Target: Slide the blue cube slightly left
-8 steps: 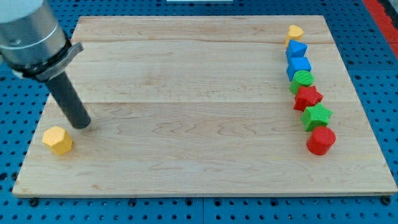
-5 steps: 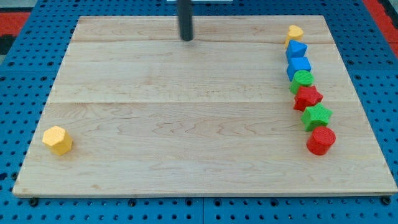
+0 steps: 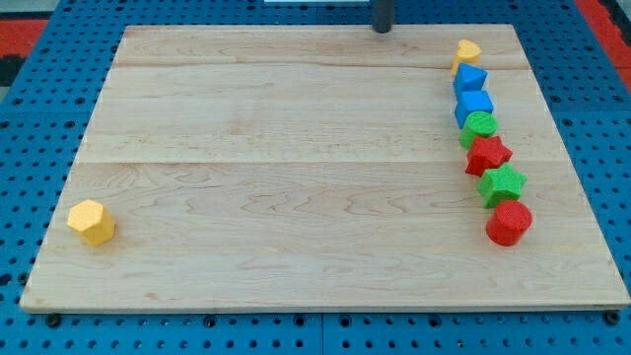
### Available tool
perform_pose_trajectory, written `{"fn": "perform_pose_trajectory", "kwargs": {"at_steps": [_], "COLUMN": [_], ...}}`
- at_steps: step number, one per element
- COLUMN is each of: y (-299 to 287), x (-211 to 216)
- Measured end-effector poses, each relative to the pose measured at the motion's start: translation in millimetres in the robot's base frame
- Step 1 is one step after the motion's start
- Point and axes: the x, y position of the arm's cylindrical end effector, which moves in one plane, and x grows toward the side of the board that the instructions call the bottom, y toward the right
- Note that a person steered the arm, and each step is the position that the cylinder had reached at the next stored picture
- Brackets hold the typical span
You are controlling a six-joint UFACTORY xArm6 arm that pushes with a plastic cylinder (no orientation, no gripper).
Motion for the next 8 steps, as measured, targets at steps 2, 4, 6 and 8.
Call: {"fn": "perform_pose_trajectory", "kwargs": {"at_steps": [2, 4, 6, 8], "y": [49.7, 91.8, 122.9, 143.5], "x": [-0.8, -0.5, -0.8, -1.0]}}
